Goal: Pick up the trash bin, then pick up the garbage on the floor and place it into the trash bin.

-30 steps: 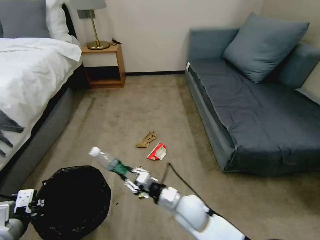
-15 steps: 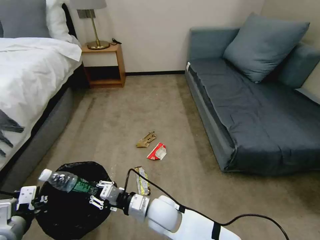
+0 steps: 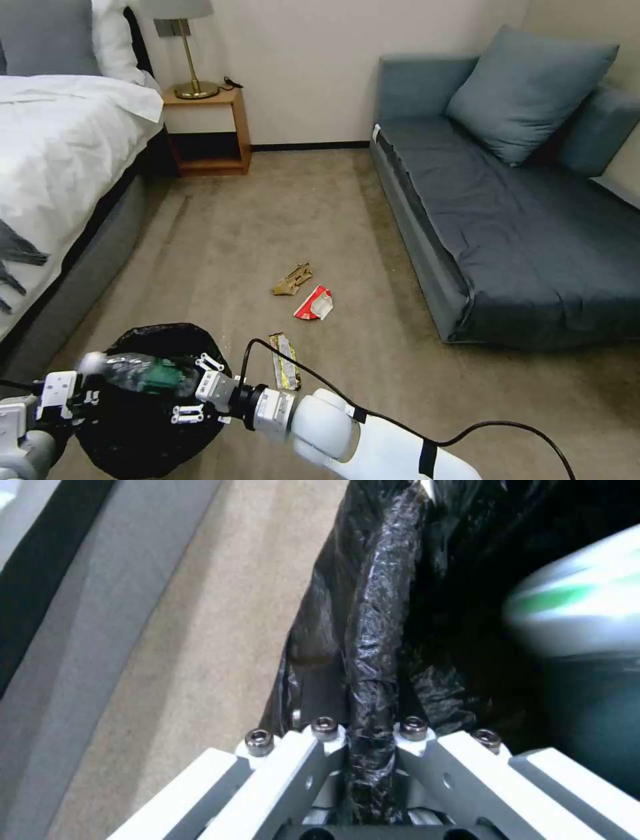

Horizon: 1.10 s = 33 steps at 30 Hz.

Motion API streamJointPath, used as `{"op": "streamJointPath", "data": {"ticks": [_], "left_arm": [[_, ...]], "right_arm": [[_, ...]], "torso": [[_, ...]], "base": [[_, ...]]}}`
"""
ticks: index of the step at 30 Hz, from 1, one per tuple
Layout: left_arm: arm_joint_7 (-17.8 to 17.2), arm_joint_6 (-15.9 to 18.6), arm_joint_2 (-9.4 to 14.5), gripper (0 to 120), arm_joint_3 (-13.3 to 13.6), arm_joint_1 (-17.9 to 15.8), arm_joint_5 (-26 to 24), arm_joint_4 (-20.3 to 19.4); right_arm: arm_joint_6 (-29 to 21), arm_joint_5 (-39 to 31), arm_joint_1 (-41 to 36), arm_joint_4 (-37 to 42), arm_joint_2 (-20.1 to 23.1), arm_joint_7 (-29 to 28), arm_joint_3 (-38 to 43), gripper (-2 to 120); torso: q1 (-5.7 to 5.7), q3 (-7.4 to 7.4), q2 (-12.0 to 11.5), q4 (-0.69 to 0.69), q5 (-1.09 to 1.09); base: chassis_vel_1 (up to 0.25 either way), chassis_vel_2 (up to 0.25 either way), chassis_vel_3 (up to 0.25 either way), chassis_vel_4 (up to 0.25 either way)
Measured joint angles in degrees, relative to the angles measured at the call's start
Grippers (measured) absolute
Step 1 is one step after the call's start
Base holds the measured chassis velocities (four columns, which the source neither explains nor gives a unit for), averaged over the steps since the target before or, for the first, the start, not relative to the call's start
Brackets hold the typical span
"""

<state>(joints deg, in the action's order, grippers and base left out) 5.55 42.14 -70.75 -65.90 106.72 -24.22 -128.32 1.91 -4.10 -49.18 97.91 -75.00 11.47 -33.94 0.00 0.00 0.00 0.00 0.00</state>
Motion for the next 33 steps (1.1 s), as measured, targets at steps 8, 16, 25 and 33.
{"op": "streamJointPath", "data": {"ticks": [8, 16, 25, 33], "left_arm": [[0.1, 0.0, 0.6, 2, -0.1, -0.4, -0.3, 0.5], [0.1, 0.0, 1.7, 2, -1.0, -1.5, -1.7, 2.4], [0.1, 0.0, 2.5, 2, -1.9, -2.6, -3.0, 4.8], [0.2, 0.0, 2.1, 2, -2.0, -2.8, -3.0, 4.4]], "right_arm": [[0.0, 1.1, -2.1, 1.0, 1.0, -0.7, 3.7, 99], [7.1, 7.1, -11.3, 3.6, 5.8, -0.4, 18.0, 100], [19.2, 10.5, -30.5, 5.3, 8.3, -2.3, 35.9, 100], [23.1, 13.0, -34.9, 5.1, 7.1, -8.1, 38.1, 100]], "torso": [[0.00, 0.00, 0.0, 0.01, 0.01], [0.00, 0.00, 0.0, -0.01, 0.01], [0.00, 0.00, 0.0, -0.01, 0.02], [0.00, -0.01, 0.0, 0.00, 0.01]], "base": [[0.000, 0.000, 0.000, 0.000], [0.000, 0.000, 0.000, 0.000], [0.000, 0.000, 0.000, 0.000], [0.000, 0.000, 0.000, 0.000]]}}
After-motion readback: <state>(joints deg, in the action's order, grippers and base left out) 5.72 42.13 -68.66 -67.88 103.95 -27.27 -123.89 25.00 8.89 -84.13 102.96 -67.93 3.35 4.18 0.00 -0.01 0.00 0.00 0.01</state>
